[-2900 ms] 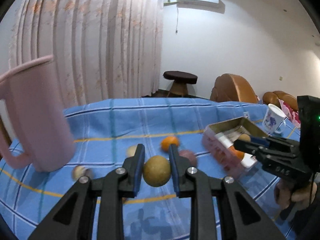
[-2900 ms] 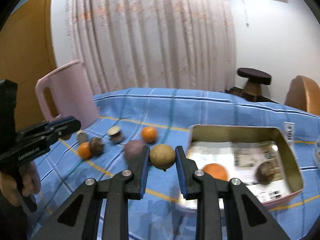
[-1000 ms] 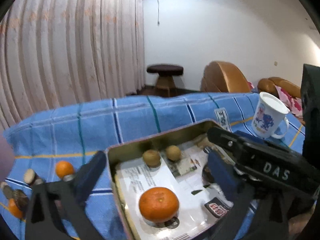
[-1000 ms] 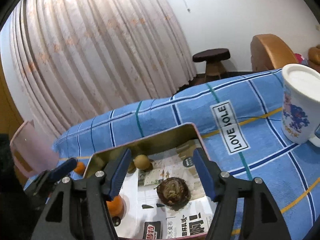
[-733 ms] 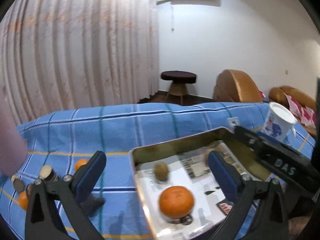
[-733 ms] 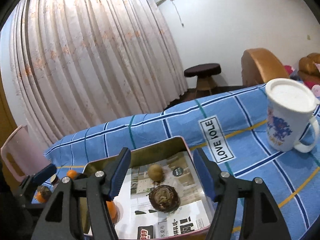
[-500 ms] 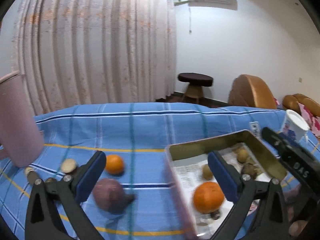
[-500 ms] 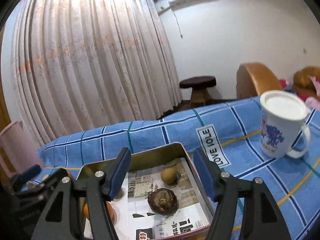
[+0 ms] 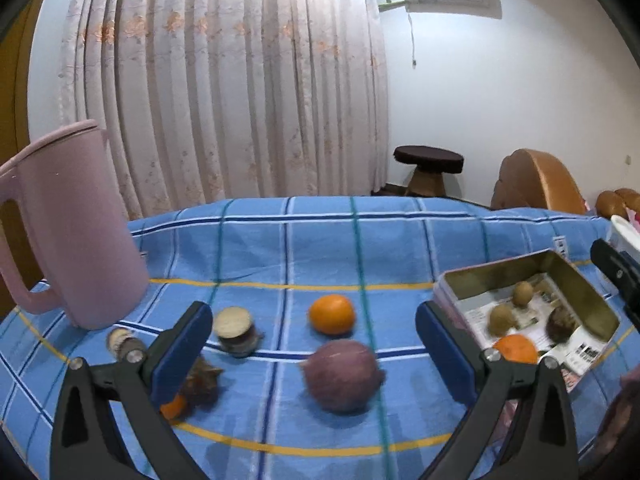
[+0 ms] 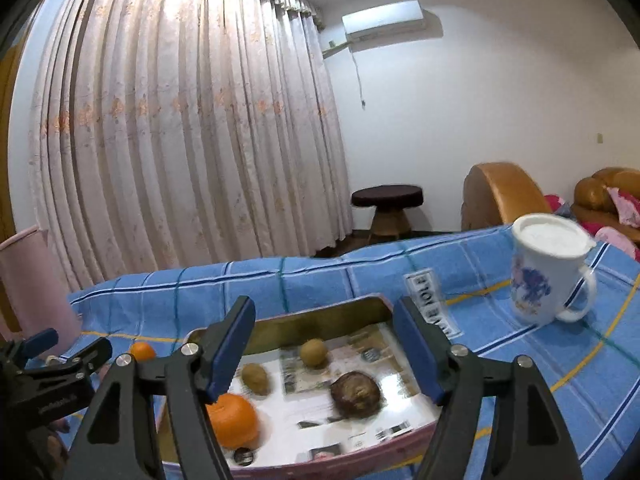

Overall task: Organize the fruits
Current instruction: 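Withdraw both tools from the tin toward the remaining fruits, then grasp the purple round fruit with the right tool while the left tool grasps a small orange, then carry the purple fruit and orange into the tin and open both tools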

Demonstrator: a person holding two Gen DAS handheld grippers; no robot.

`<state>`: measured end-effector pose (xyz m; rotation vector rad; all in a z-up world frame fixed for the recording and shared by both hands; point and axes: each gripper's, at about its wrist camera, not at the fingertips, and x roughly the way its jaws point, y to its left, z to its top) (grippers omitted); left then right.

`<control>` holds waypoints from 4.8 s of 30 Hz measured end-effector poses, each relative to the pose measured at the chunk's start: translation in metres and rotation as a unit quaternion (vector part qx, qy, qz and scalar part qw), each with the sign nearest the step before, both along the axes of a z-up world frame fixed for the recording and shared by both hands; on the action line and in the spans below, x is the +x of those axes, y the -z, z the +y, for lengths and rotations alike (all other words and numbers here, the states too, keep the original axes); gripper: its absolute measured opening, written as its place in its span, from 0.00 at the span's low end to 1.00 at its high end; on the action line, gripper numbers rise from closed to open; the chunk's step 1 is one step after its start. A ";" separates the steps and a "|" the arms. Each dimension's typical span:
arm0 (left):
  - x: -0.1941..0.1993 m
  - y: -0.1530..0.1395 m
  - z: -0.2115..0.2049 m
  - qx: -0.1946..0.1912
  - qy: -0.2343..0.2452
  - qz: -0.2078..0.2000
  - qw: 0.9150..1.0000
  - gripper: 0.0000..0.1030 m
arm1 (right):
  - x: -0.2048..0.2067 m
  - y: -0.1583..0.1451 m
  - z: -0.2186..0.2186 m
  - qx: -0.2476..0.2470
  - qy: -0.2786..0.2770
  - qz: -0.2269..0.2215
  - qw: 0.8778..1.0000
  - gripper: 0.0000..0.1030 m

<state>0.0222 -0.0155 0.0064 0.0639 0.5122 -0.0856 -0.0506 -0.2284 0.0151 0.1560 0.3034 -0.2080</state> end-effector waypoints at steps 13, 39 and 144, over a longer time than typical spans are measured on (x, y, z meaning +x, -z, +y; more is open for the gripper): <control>0.009 0.000 0.070 0.001 -0.012 0.032 0.999 1.00 | 0.011 0.008 0.066 -0.007 -0.064 0.028 0.998 0.71; 0.017 -0.001 0.156 0.045 0.043 0.106 0.992 1.00 | 0.105 0.058 0.204 -0.058 -0.190 0.238 0.951 0.66; 0.008 0.014 -0.137 -0.032 0.180 0.094 0.979 0.36 | 0.056 0.019 -0.039 -0.003 -0.079 0.143 0.987 0.50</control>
